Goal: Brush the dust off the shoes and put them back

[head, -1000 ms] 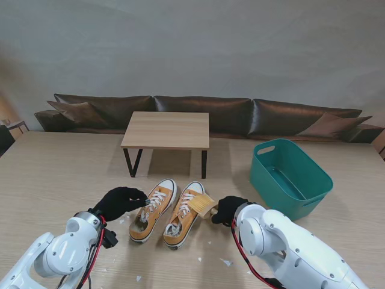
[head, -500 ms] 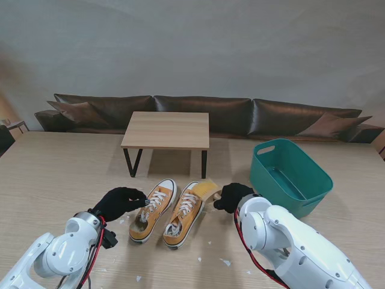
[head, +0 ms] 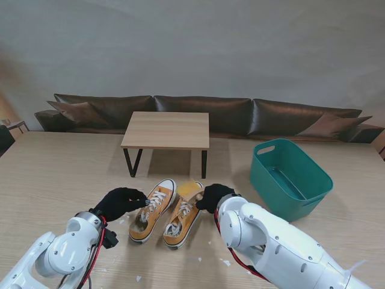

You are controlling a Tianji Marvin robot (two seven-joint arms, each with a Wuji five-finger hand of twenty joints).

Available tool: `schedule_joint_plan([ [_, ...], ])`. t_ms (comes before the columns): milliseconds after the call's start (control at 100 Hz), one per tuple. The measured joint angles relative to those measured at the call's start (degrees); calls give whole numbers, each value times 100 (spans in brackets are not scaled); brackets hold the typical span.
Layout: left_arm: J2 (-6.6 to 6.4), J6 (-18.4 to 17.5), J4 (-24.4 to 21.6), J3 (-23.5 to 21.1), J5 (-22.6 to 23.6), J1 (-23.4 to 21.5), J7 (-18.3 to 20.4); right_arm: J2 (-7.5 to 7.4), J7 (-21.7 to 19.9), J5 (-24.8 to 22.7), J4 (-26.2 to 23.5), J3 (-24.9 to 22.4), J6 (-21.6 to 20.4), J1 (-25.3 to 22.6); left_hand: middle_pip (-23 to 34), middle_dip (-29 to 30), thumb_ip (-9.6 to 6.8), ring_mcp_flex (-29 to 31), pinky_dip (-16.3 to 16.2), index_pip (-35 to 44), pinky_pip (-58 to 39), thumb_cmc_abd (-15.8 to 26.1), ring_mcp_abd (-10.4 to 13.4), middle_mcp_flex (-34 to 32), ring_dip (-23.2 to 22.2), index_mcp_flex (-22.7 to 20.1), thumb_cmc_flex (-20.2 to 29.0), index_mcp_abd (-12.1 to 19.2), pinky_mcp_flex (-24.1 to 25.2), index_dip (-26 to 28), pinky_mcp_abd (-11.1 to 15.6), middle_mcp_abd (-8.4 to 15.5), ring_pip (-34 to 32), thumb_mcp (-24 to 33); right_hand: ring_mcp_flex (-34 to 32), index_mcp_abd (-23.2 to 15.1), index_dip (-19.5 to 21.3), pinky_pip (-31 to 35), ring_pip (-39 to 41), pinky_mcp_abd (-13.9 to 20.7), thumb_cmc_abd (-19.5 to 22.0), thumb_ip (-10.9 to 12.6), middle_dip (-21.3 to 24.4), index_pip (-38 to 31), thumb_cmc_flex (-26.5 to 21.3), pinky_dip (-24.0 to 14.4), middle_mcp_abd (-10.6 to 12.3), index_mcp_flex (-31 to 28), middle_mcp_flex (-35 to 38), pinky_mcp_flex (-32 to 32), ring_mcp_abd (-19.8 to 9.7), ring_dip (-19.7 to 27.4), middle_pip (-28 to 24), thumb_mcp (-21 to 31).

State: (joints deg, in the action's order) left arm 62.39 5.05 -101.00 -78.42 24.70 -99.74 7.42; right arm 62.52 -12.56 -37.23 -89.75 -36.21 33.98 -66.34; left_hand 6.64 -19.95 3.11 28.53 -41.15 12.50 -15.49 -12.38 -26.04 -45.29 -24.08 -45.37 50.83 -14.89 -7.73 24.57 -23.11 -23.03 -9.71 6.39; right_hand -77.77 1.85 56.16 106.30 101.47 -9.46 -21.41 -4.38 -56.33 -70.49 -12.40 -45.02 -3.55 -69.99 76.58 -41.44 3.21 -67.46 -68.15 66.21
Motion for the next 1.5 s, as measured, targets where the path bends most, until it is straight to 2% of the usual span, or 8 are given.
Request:
schedule_joint_plan([
  [290,4,-18,13,-1,9,2,-45,-43,-348,63,180,35,-194,12,0,0,0,0,-1,0,0,0,0,0,0,0,0,0,0,0,0,-2,0,-1,0,0,0,0,0,0,0,0,0,0,0,1,0,0,0,0,0,0,0,0],
  [670,29,-183,70,-22,113,-15,-248,-254,-846,-366,-125,-823,-802,-671,-33,-1,0,-23,-2,-65,0,0,2,173,0,27,0,0,21,-2,0,-4,16,-1,0,0,0,1,0,0,1,0,0,40,0,3,0,-2,0,0,0,4,0,0],
  [760,36,-216,78,-31,146,-24,-288,-297,-960,-456,-182,-974,-902,-791,-101,39,0,-252,-2,-111,10,0,15,250,-46,133,0,0,85,-33,0,-2,90,-1,0,0,0,1,0,0,1,0,0,42,0,4,0,-2,0,0,0,4,0,0],
  [1010,61,-281,75,-90,196,-96,-438,-403,-1360,-727,-455,-1380,-1092,-1036,-32,-3,0,-190,-2,-111,67,0,39,246,-46,174,0,0,143,-33,-1,16,91,-1,0,0,10,1,0,0,2,0,0,43,-1,5,0,-2,0,0,0,5,0,0],
  [1250,68,-265,69,-104,185,-128,-468,-425,-1214,-837,-952,-1492,-903,-1143,-32,-3,0,-191,-3,-111,68,0,40,246,-46,174,0,0,145,-33,-1,16,98,-1,0,0,13,2,0,0,2,0,0,44,-1,6,0,-3,0,0,0,6,0,0],
  [1370,68,-260,68,-96,181,-127,-466,-416,-919,-778,-1003,-1172,-618,-967,-37,-1,0,-191,-3,-111,68,0,40,313,-18,175,0,0,146,-33,-1,17,98,-1,0,0,13,2,0,0,2,0,0,44,-1,6,0,-3,0,0,0,6,0,0],
  [1500,70,-263,68,-96,181,-126,-469,-351,-664,-448,-988,-798,-454,-698,-37,-1,0,-191,-3,-111,68,0,40,313,-18,185,0,0,146,-33,-1,17,99,-1,0,0,14,3,0,0,2,0,0,44,-1,7,0,-3,0,0,0,6,0,0],
])
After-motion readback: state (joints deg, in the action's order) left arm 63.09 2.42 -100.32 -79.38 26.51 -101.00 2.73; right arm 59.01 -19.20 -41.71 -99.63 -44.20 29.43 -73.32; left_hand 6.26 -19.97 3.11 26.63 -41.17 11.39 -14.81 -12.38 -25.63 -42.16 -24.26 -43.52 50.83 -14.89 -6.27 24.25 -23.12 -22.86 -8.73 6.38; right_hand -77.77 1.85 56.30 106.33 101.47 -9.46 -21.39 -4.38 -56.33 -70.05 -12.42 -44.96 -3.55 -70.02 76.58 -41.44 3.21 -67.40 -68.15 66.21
